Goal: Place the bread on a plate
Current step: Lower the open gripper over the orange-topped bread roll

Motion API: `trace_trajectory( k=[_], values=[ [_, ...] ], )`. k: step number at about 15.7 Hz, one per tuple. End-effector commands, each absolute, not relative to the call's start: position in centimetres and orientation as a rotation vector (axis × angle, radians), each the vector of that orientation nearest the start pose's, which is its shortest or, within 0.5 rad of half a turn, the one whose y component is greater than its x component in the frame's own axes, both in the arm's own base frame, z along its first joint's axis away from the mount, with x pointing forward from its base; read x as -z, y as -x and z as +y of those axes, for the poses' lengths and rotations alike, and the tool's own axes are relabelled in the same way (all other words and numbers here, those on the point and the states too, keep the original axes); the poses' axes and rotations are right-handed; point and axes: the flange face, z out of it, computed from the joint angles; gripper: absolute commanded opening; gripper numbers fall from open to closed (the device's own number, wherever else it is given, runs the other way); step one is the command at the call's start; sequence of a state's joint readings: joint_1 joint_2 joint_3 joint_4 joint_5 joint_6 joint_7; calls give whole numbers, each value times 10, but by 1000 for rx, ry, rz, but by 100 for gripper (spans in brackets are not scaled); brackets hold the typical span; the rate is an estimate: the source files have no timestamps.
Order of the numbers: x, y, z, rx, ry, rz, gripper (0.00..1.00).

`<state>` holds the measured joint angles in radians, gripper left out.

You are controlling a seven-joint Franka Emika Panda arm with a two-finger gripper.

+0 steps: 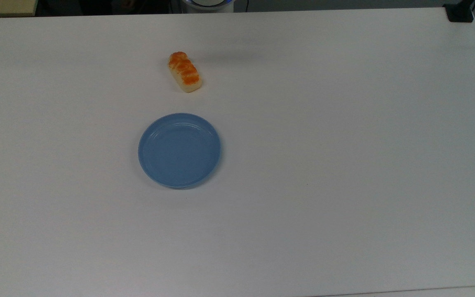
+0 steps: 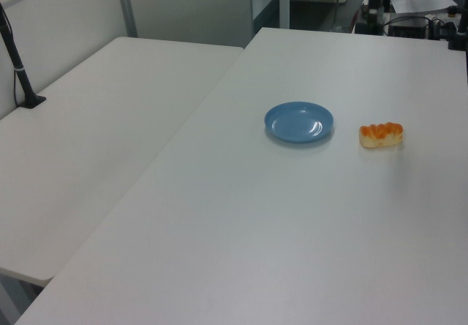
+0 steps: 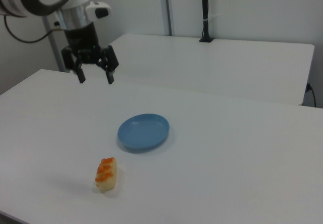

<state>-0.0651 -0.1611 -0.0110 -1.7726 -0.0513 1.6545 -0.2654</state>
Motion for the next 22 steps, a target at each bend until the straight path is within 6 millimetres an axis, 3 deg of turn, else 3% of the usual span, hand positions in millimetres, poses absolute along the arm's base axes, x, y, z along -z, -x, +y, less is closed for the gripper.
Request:
trace_trajectory(
  k=[1,5,12,17,22],
  values=[
    [-583,-465,-34,-59,3120,-505,100],
    [-528,-449,-33,-203,3052,-678,98],
    [-438,-442,-29,-99,3069,-717,94],
    [-396,-435,-32,-61,3092,-780,93],
    [-356,-448,-38,-50,3100,-813,92]
  ],
)
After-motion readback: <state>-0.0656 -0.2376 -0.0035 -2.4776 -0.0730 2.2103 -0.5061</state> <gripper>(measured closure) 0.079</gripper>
